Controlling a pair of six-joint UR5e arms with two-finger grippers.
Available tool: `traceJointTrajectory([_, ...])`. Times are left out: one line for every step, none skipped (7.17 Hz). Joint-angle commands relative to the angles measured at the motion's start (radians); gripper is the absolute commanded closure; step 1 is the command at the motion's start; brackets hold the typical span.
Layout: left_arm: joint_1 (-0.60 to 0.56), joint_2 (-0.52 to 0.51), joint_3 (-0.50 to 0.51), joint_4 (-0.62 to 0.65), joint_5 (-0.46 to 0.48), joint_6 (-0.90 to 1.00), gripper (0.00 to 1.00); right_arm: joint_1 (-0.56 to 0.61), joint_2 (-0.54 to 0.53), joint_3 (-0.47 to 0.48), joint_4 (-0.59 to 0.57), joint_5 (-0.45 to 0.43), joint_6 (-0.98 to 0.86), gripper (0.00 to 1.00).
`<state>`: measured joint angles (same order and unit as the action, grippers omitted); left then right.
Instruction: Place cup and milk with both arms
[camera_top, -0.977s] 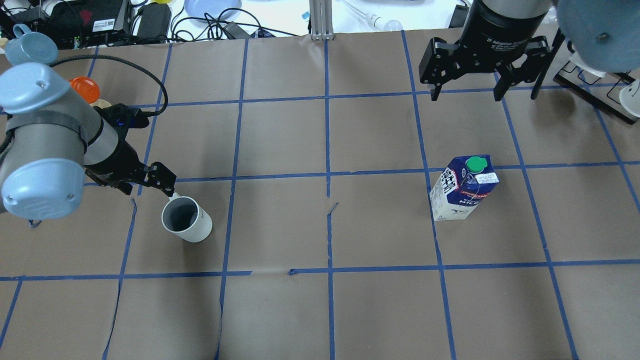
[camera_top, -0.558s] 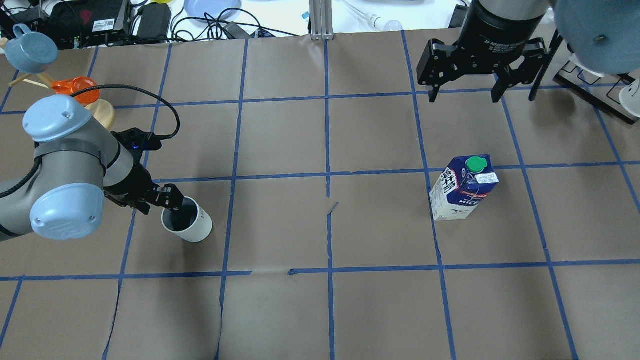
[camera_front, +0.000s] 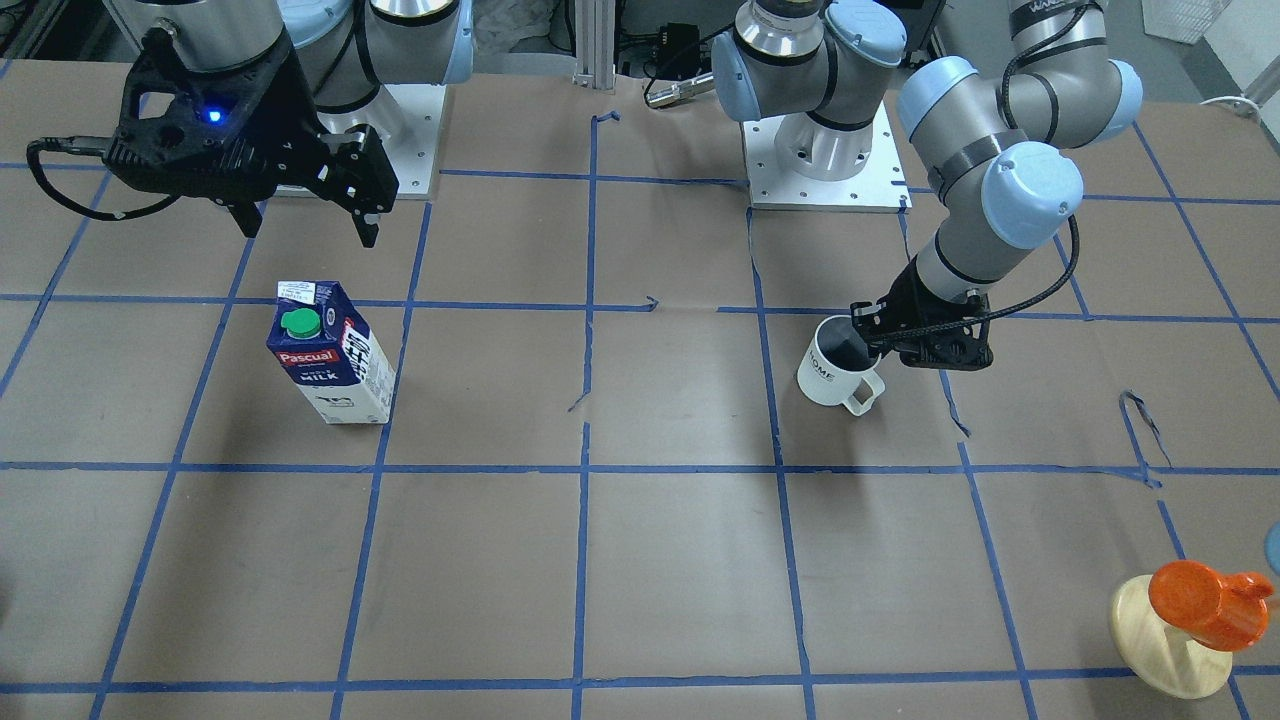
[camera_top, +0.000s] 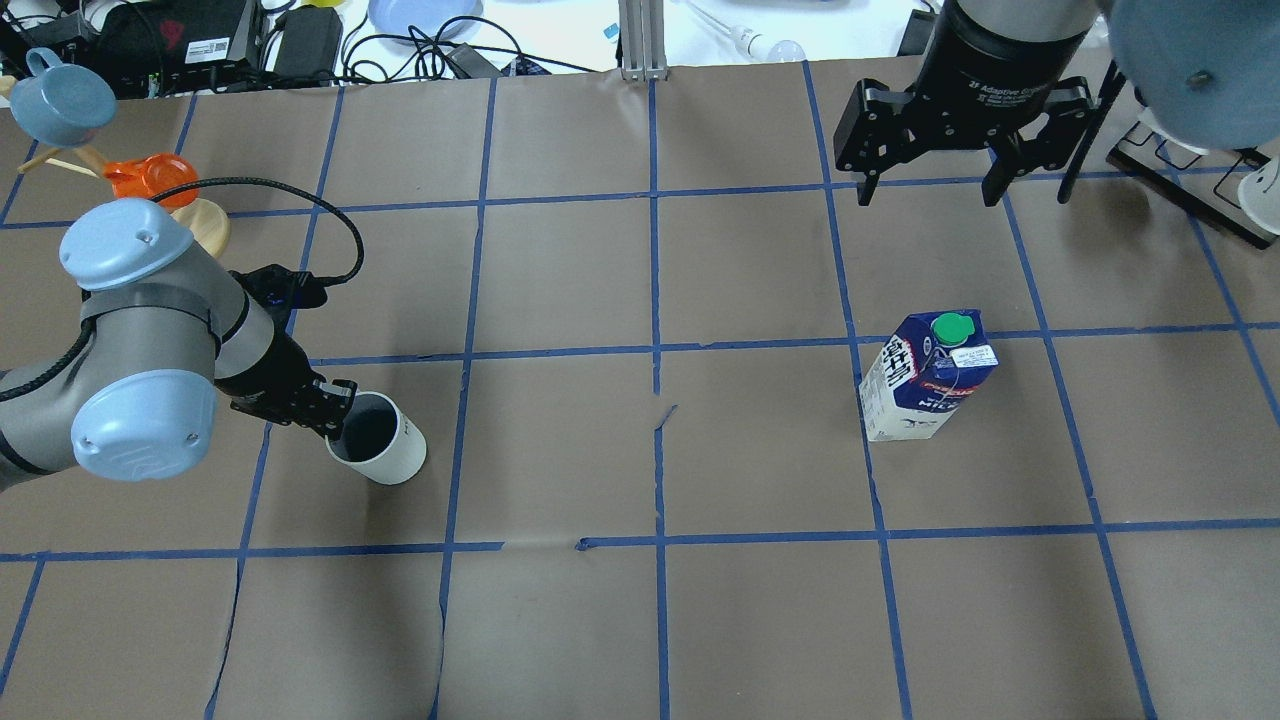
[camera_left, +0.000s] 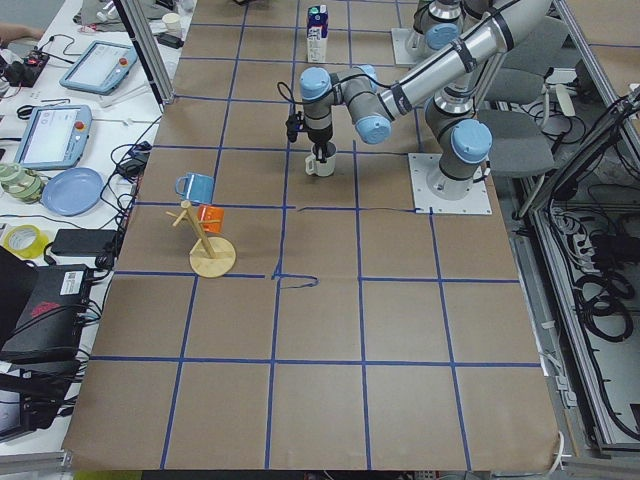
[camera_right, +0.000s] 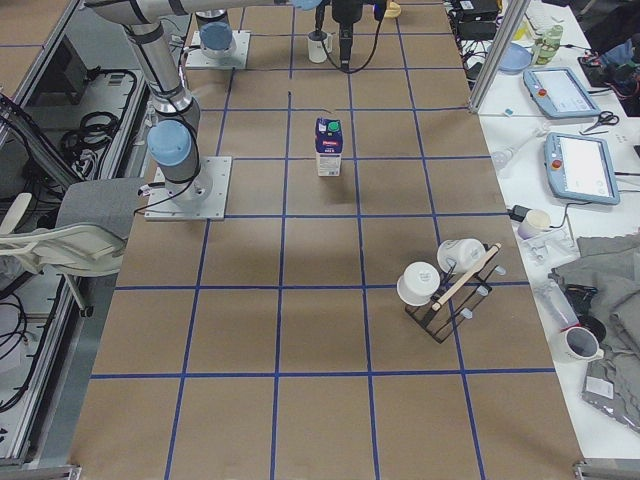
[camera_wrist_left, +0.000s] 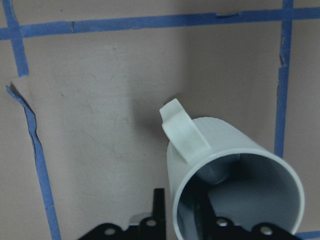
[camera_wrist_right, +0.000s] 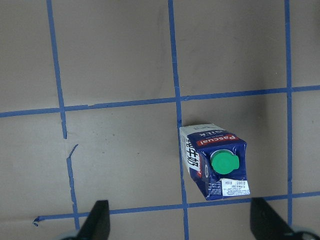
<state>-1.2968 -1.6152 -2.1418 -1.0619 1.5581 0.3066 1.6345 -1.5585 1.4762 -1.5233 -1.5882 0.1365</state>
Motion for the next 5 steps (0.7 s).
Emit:
traceJointTrajectory([-0.021, 0.003, 0.079, -0.013, -0.001, -0.074, 1.0, 0.001, 0.0, 0.0, 0.0, 0.001, 0.0, 0.0])
traceJointTrajectory([-0.063, 0.0, 0.168, -0.088, -0.051, -0.137, 1.0, 0.001, 0.0, 0.001, 0.0, -0.001, 0.0, 0.0])
traceJointTrajectory([-0.132, -0.024, 0.245, -0.117, -0.071, -0.297, 1.0, -0.001, 0.0, 0.001, 0.0, -0.001, 0.0, 0.0])
traceJointTrajectory([-0.209, -0.061, 0.276, -0.101, -0.082, -0.426, 1.0, -0.001, 0.0, 0.001, 0.0, -0.001, 0.0, 0.0])
traceJointTrajectory([-0.267, -0.099, 0.32, -0.096, -0.085, -0.522, 1.0, -0.001, 0.0, 0.001, 0.0, -0.001, -0.001, 0.0])
